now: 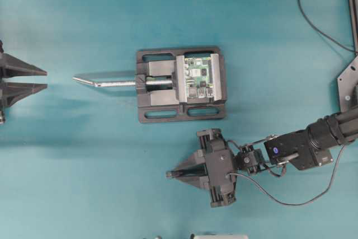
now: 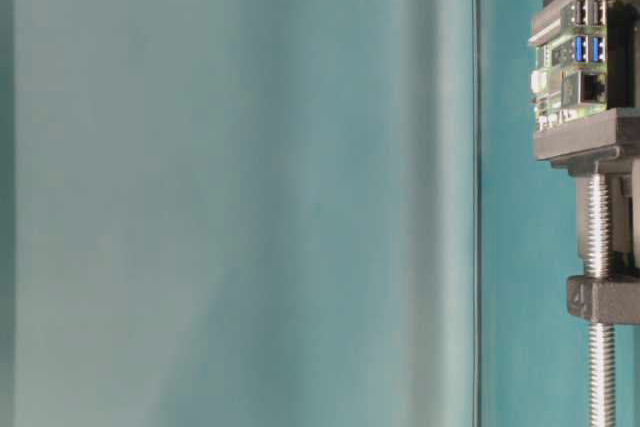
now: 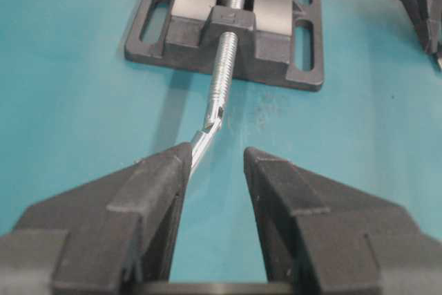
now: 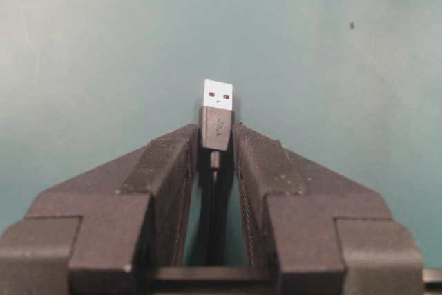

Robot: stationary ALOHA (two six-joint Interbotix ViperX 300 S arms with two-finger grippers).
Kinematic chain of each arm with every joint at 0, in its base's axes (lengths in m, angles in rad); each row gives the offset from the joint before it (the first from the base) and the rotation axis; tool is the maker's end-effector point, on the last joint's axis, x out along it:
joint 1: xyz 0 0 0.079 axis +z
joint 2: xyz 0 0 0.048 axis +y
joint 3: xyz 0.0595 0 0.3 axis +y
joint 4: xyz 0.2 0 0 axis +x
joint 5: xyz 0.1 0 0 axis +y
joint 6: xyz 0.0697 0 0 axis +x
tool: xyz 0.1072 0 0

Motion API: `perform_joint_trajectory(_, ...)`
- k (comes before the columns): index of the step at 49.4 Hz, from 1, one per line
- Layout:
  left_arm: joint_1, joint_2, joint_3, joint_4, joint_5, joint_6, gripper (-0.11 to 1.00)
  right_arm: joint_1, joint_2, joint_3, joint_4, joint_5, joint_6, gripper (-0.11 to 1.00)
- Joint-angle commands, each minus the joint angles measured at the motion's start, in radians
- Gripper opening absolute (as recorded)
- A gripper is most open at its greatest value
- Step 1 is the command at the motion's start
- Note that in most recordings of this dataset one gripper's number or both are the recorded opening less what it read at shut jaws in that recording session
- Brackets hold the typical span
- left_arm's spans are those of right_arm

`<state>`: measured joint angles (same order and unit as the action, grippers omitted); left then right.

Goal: Insert the USB into the fixed PCB.

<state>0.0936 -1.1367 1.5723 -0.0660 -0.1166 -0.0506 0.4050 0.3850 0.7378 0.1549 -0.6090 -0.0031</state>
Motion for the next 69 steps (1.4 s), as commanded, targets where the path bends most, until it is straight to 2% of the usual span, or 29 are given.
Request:
perform_joint_trajectory(1, 0.003, 0.006, -0.012, 0.003, -0.009, -0.012, 0.52, 0.005, -0.012, -0.003, 0.003, -0.008, -0.002, 0.24)
perform_joint_trajectory(28, 0.003, 0.006, -0.012, 0.003, -0.009, -0.011, 0.52, 0.009, -0.012, 0.014, 0.008, -0.031, -0.012, 0.21)
perform_joint_trajectory(32, 0.003, 0.006, -0.012, 0.003, -0.009, -0.012, 0.52, 0.014, -0.012, 0.011, 0.029, -0.038, -0.032, 0.21)
perform_joint_trajectory(36, 0.002, 0.006, -0.012, 0.003, -0.009, -0.011, 0.52, 0.02, -0.012, 0.008, 0.083, -0.048, -0.069, 0.21)
perform_joint_trajectory(39, 0.003, 0.006, -0.012, 0.003, -0.009, -0.011, 0.52, 0.026, -0.012, 0.008, 0.147, -0.061, -0.118, 0.21)
perform_joint_trajectory(42, 0.003, 0.006, -0.012, 0.003, -0.009, -0.011, 0.52, 0.037, -0.012, 0.008, 0.236, -0.08, -0.179, 0.21)
perform_joint_trajectory(44, 0.003, 0.006, -0.012, 0.003, -0.009, -0.011, 0.52, 0.049, -0.012, 0.009, 0.31, -0.098, -0.225, 0.21)
perform_joint_trajectory(45, 0.002, 0.006, -0.012, 0.003, -0.009, -0.011, 0.52, 0.057, -0.012, 0.009, 0.371, -0.117, -0.262, 0.21)
perform_joint_trajectory(53, 0.003, 0.006, -0.012, 0.002, -0.009, -0.011, 0.52, 0.121, -0.012, 0.0, 0.707, -0.227, -0.433, 0.21)
perform_joint_trajectory(60, 0.003, 0.006, -0.012, 0.003, -0.009, -0.011, 0.52, 0.169, -0.012, -0.034, 0.948, -0.316, -0.535, 0.21)
perform_joint_trajectory(61, 0.003, 0.006, -0.012, 0.002, -0.009, -0.011, 0.52, 0.179, -0.011, -0.041, 0.996, -0.337, -0.557, 0.21)
perform_joint_trajectory(69, 0.003, 0.006, -0.012, 0.003, -0.009, -0.011, 0.52, 0.213, -0.011, -0.097, 1.232, -0.442, -0.675, 0.21)
